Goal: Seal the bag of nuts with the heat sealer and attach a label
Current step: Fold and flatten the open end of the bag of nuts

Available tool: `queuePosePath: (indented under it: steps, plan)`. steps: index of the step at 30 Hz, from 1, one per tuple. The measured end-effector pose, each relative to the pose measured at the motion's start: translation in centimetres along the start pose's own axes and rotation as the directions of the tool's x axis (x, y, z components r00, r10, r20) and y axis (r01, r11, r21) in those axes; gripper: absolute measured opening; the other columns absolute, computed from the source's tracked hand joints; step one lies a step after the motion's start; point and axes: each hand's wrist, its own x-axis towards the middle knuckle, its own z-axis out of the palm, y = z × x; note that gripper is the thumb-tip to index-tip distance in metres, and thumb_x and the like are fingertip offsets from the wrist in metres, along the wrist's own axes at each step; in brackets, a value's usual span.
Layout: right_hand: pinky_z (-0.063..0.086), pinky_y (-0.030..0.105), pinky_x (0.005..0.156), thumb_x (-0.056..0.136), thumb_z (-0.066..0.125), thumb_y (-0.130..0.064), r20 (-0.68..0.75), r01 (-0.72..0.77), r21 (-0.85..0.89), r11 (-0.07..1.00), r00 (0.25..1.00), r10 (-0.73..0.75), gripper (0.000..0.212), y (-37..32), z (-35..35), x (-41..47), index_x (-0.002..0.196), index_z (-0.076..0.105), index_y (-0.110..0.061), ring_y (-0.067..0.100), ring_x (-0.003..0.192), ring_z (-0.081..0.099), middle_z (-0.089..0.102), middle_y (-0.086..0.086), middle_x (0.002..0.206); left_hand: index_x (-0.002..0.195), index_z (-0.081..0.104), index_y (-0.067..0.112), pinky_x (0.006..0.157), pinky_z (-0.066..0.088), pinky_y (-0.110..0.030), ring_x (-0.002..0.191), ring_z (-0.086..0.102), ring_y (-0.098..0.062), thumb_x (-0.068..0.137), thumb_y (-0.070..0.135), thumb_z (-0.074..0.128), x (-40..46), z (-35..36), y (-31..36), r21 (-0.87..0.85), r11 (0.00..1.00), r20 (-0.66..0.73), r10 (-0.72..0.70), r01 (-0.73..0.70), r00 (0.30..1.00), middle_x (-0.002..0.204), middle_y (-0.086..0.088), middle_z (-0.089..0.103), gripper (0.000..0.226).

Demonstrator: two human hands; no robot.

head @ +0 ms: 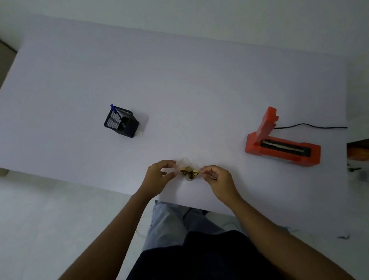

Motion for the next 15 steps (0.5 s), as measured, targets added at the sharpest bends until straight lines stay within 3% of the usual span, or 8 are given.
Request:
queuePosePath:
  steps: [3, 5, 12, 15]
  plan:
    - [0.055, 0.029, 0.100, 0.092, 0.069, -0.004, 0.011, -0.001, 0.002, 1.000, 1.000, 0.001, 0.009, 0.3, -0.3, -0.3, 0.098, 0.073, -0.008, 0.013, 0.105, 0.071, 0.076, 0.004, 0.108, 0.125, 0.061, 0.022, 0.088, 0.052, -0.026, 0.109, 0.059, -0.007, 0.082, 0.023, 0.077, -0.1, 0.3, 0.1, 0.011, 1.000, 0.093, -0.019, 0.018, 0.996, 0.123, 0.010, 0.062, 0.047]
    - [0.055, 0.028, 0.099, 0.092, 0.069, -0.004, 0.006, 0.013, 0.015, 1.000, 1.000, -0.013, 0.008, 0.4, -0.5, -0.4, 0.098, 0.072, -0.010, 0.013, 0.106, 0.071, 0.075, 0.003, 0.108, 0.128, 0.060, 0.023, 0.089, 0.051, -0.026, 0.109, 0.059, -0.008, 0.080, 0.026, 0.079, 0.0, 0.8, 0.3, 0.006, 1.000, 0.118, -0.004, 0.003, 0.993, 0.125, 0.010, 0.062, 0.052]
    - [0.055, 0.028, 0.098, 0.092, 0.069, -0.003, 0.050, -0.011, 0.069, 0.998, 0.999, 0.008, 0.011, 1.1, -0.3, -0.7, 0.098, 0.067, -0.013, 0.014, 0.108, 0.070, 0.074, 0.004, 0.111, 0.120, 0.065, 0.027, 0.083, 0.049, -0.015, 0.103, 0.058, 0.003, 0.076, 0.032, 0.082, 0.5, 2.0, 0.6, -0.016, 1.000, 0.097, 0.014, -0.012, 0.995, 0.116, 0.015, 0.065, 0.048]
    - [0.054, 0.024, 0.096, 0.085, 0.076, -0.003, 0.102, -0.049, 0.099, 0.994, 0.994, 0.039, 0.027, 1.0, -0.3, -0.9, 0.105, 0.065, -0.018, 0.012, 0.107, 0.069, 0.072, 0.001, 0.111, 0.117, 0.069, 0.022, 0.082, 0.048, -0.012, 0.098, 0.063, 0.000, 0.080, 0.032, 0.079, 1.0, 2.4, 0.3, -0.012, 1.000, 0.093, 0.017, -0.016, 0.995, 0.110, 0.011, 0.070, 0.040]
